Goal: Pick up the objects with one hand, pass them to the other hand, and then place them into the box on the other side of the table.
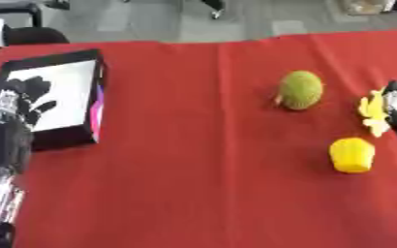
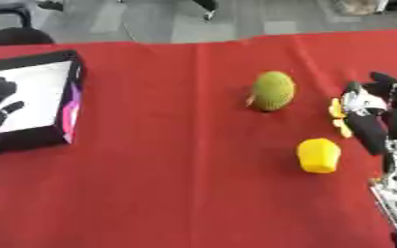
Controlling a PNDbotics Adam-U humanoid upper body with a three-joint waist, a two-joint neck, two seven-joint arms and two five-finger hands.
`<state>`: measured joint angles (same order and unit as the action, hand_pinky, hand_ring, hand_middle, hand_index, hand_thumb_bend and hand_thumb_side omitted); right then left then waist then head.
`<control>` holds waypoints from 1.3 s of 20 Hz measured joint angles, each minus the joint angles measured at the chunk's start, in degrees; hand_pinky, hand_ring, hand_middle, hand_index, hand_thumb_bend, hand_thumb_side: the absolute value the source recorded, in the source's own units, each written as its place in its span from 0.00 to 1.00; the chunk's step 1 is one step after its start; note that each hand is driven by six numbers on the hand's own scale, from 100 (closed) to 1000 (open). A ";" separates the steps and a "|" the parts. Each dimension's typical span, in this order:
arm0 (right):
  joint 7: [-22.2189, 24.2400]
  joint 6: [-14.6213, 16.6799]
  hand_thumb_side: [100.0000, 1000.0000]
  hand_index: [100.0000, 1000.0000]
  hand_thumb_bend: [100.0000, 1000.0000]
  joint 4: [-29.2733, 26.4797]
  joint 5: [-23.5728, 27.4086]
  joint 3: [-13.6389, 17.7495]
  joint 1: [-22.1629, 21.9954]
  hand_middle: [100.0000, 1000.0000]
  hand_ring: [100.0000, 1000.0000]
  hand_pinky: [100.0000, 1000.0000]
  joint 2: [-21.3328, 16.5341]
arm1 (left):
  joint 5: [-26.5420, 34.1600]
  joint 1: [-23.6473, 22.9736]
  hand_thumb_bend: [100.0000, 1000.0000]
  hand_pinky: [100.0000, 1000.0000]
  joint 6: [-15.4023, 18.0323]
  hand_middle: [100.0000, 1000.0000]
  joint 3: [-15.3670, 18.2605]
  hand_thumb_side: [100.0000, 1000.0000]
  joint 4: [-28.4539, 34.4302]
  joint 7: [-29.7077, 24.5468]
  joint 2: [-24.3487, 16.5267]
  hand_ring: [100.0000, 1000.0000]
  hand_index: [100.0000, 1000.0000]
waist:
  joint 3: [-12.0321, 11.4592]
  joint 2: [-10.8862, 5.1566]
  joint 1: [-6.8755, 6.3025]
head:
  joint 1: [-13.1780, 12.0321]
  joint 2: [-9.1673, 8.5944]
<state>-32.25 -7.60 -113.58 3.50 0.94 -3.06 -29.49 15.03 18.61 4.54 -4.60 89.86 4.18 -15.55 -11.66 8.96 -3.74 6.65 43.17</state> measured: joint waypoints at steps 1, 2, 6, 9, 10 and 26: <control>0.00 0.00 0.34 0.77 0.08 0.00 0.00 0.00 0.00 0.63 0.80 0.56 0.00 | 0.00 0.00 0.04 0.81 0.00 0.70 0.00 0.82 0.00 0.00 0.00 0.89 0.78 | 0.00 0.00 0.00 | -0.01 0.00; 0.00 0.00 0.34 0.77 0.08 0.00 0.00 0.00 0.00 0.63 0.80 0.56 0.00 | 0.00 0.00 0.04 0.81 0.00 0.70 0.00 0.82 0.00 0.00 0.00 0.89 0.78 | 0.00 0.00 0.00 | -0.01 0.00; 0.00 0.00 0.34 0.77 0.08 0.00 0.00 0.00 0.00 0.63 0.80 0.56 0.00 | 0.00 0.00 0.04 0.81 0.00 0.70 0.00 0.82 0.00 0.01 0.00 0.89 0.78 | 0.00 0.00 0.00 | -0.01 0.00; 0.00 0.01 0.34 0.77 0.08 0.00 0.00 0.00 0.00 0.63 0.80 0.56 0.00 | 0.00 0.00 0.04 0.81 -0.01 0.70 0.00 0.82 0.00 0.01 0.00 0.89 0.78 | 0.00 0.00 0.00 | 0.03 0.01; -0.01 0.01 0.34 0.78 0.08 0.00 0.00 0.00 0.00 0.63 0.80 0.56 0.00 | 0.00 0.00 0.04 0.81 -0.01 0.70 0.00 0.82 0.00 0.01 0.00 0.89 0.78 | 0.00 0.00 0.00 | 0.03 0.02; 5.36 1.97 0.37 0.83 0.20 0.00 -0.15 -0.31 -4.01 0.72 0.86 0.63 -8.36 | -0.03 0.01 0.03 0.81 0.00 0.70 0.18 0.82 0.02 0.41 -0.75 0.89 0.78 | 0.64 0.07 0.46 | -0.61 0.07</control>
<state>-26.90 -5.62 -113.58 3.35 0.63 -7.07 -37.85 15.00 18.62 4.54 -4.42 89.88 4.59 -16.30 -11.03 9.04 -3.28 6.05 43.24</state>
